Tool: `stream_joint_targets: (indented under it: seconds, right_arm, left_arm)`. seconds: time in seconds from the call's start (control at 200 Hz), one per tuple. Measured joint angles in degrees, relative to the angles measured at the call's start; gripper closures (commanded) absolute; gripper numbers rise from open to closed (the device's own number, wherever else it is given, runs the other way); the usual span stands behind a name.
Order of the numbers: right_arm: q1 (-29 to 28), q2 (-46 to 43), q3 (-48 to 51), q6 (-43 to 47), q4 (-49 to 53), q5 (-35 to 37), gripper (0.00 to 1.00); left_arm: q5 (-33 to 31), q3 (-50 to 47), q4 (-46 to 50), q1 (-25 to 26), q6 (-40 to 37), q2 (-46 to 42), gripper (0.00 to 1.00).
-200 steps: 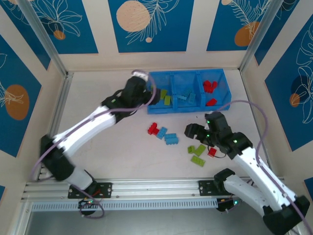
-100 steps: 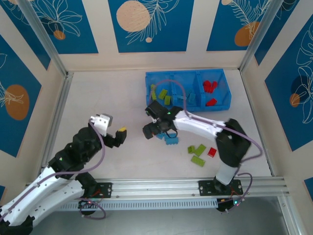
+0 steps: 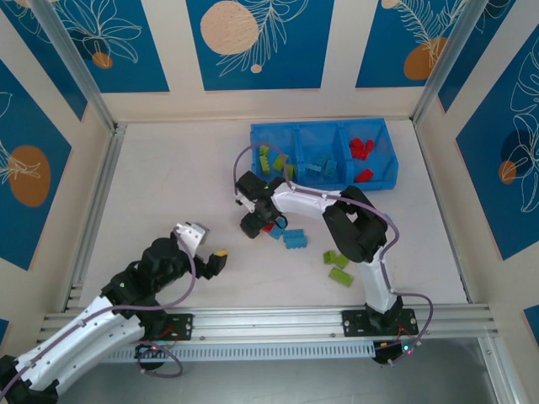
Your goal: Sort the legos into containers by color
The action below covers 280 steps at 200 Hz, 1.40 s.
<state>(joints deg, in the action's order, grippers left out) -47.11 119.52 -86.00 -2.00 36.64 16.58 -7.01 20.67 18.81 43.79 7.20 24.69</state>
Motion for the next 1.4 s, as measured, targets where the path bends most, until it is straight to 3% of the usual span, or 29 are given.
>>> stream_joint_targets:
  seconds: [0.155, 0.345, 0.555, 0.695, 0.82, 0.945, 1.06, 1.245, 1.4]
  right_arm:
    - [0.0, 0.0, -0.2, -0.2, 0.2, -0.5, 0.43]
    - [0.0, -2.3, 0.9, -1.0, -0.1, -0.6, 0.48]
    - [1.3, -22.3, 10.4, -6.3, -5.7, -1.0, 0.5]
    - [9.5, -36.0, 14.3, -13.6, -10.7, -0.2, 0.53]
    - [23.6, -40.4, 14.8, -21.2, -12.4, 0.1, 0.54]
    - [36.4, -35.9, 12.6, -26.4, -11.8, 0.7, 0.55]
    - [43.8, -26.3, 6.6, -30.0, -10.0, 0.1, 0.51]
    - [47.3, -11.1, -5.6, -35.1, -3.3, 0.2, 0.34]
    - [48.2, -5.2, -13.3, -40.1, 3.5, -0.1, 0.15]
  left_arm:
    - [1.5, -0.6, -2.2, 0.0, -1.0, -2.2, 0.0]
    - [2.5, -1.6, -3.4, 0.0, -1.7, -3.7, 0.0]
    - [8.4, -1.5, -8.2, 0.0, -2.1, -1.8, 0.0]
    - [13.6, 0.4, -14.1, 0.0, -3.2, 7.3, 0.0]
    - [16.4, 3.8, -19.9, 0.1, -3.3, 19.2, 0.0]
    - [16.6, 5.4, -27.3, 0.5, -3.6, 29.7, 0.0]
    - [16.4, 5.4, -31.9, 1.2, -4.8, 36.0, 0.0]
    - [15.8, 5.4, -34.2, 2.5, -6.4, 39.6, 0.0]
    - [14.2, 4.9, -34.7, 2.9, -7.3, 37.8, 0.0]
